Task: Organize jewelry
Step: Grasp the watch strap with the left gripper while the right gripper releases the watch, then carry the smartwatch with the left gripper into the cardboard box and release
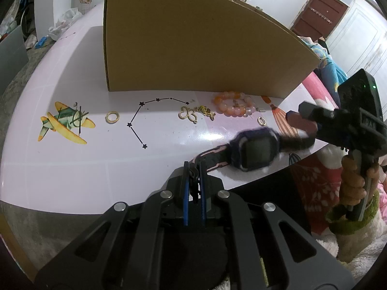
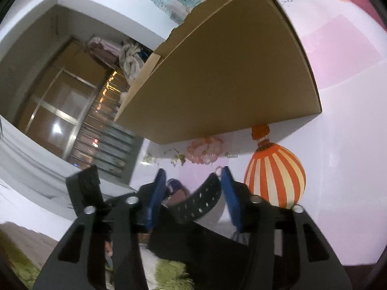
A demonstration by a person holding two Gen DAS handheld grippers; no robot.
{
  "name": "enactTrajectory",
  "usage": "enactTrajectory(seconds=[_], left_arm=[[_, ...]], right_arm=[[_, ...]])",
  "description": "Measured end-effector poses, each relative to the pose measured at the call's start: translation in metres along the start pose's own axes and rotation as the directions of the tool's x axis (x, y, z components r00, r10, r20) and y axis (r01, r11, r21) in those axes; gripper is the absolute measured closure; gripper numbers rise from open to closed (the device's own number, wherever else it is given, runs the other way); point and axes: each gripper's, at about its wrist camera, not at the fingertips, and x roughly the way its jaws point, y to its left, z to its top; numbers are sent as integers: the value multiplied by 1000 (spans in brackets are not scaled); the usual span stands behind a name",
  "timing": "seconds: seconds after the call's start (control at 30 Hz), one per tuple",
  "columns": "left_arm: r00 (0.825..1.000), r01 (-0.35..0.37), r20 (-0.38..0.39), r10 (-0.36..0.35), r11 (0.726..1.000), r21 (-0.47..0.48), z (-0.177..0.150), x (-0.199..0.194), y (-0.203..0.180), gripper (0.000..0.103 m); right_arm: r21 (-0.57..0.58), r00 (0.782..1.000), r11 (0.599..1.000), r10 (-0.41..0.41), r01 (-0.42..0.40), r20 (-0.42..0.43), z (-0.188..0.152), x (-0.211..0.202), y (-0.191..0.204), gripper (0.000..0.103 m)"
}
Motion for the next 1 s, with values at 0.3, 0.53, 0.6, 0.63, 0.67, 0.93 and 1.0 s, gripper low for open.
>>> enactTrajectory(seconds=[0.3, 0.53, 0.6, 0.63, 0.67, 0.93, 1.0], left_arm=[[1000, 6, 13, -6, 1000, -3, -3, -1, 2, 95], [1000, 0, 12, 0, 1000, -1, -4, -2, 1, 95], [1000, 0, 12, 0, 1000, -2, -4, -3, 2, 95], [1000, 0, 12, 0, 1000, -3, -3, -3, 2, 95], [1000, 0, 12, 0, 1000, -4, -4, -3, 2, 95], [999, 19, 50, -19, 1000, -6, -5, -13, 1, 97], [996, 31, 78, -32, 999, 11, -4, -24, -3, 98]], right_arm=[[-11, 996, 995, -94, 94, 0, -9, 6, 0, 94], [-19, 989, 990, -137, 139, 57, -10, -15, -5, 98], [-16, 987, 989, -148, 150, 68, -10, -19, -7, 98], [-9, 985, 988, -154, 155, 75, -10, -18, -6, 98], [5, 984, 988, -156, 156, 83, -9, -21, -9, 99], [109, 974, 985, -150, 133, 167, -1, -47, -28, 99], [96, 971, 986, -154, 138, 185, 1, -54, -23, 99]])
